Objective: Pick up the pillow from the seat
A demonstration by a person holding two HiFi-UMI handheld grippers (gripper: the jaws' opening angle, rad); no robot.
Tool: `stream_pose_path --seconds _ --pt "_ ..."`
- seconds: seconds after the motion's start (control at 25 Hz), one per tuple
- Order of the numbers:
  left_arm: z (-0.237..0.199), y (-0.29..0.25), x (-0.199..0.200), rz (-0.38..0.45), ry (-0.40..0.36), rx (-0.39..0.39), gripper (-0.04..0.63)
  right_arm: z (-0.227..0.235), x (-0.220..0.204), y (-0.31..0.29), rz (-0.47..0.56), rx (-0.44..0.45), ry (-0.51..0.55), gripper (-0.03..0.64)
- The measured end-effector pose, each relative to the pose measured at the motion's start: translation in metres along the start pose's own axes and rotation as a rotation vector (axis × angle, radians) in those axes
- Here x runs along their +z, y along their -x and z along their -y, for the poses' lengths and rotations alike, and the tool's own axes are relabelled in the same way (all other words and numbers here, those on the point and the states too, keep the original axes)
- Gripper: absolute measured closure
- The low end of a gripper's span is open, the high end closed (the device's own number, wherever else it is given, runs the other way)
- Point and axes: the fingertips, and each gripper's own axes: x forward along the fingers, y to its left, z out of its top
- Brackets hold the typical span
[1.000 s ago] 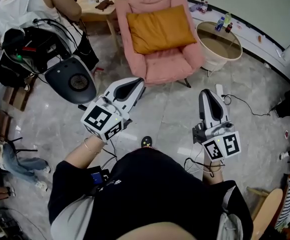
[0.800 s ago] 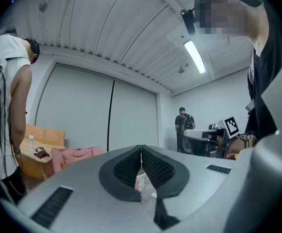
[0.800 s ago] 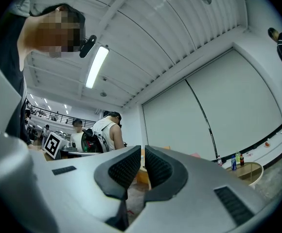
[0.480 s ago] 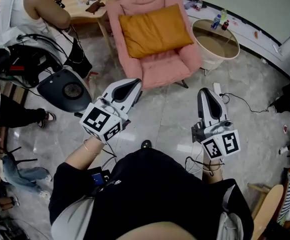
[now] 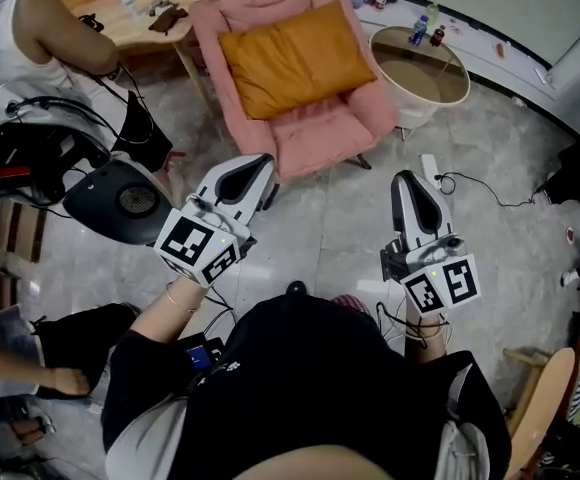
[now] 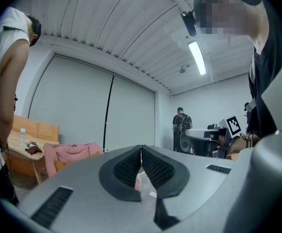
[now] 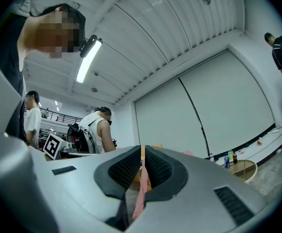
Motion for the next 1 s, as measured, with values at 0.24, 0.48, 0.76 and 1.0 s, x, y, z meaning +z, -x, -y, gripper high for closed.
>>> stream_pose_path --seconds 0.24,0.48,0.76,1.0 --pt "-0.005 -0.010 -0.006 -0.003 0.012 -0.006 0.584 0.012 -0.007 0.000 -0.026 -0.027 0.007 0.594" --pt "-0.010 -0.030 -0.009 -0.020 0.015 0.029 0.584 0.041 -0.005 -0.012 -0.033 -0.007 0.009 0.594" --pt "-0.030 -0.060 0.000 0.001 -0.012 0.126 0.584 0.088 -0.004 -0.048 -0.046 0.056 0.017 0.594" --pt "-0.048 -0.087 0.001 0.003 0.005 0.195 0.584 0.126 -0.007 -0.088 -0.055 0.121 0.016 0.594"
